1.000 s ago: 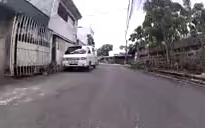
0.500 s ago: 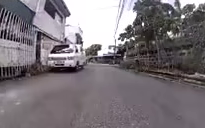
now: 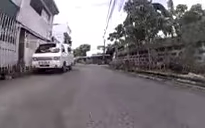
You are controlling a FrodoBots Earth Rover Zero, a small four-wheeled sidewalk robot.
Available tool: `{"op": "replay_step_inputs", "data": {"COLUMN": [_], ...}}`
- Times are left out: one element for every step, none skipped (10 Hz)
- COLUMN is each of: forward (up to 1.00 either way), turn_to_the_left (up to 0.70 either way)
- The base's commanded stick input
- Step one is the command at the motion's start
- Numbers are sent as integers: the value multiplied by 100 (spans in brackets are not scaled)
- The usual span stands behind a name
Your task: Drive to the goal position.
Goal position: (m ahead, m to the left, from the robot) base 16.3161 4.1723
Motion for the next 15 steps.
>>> {"op": "replay_step_inputs", "data": {"forward": [70,70,70,70,70,70,70,70,70,70,70,70,70,70,70], "turn_to_the_left": [16,16,16,16,16,16,16,16,16,16,16,16,15,-5,-19]}}
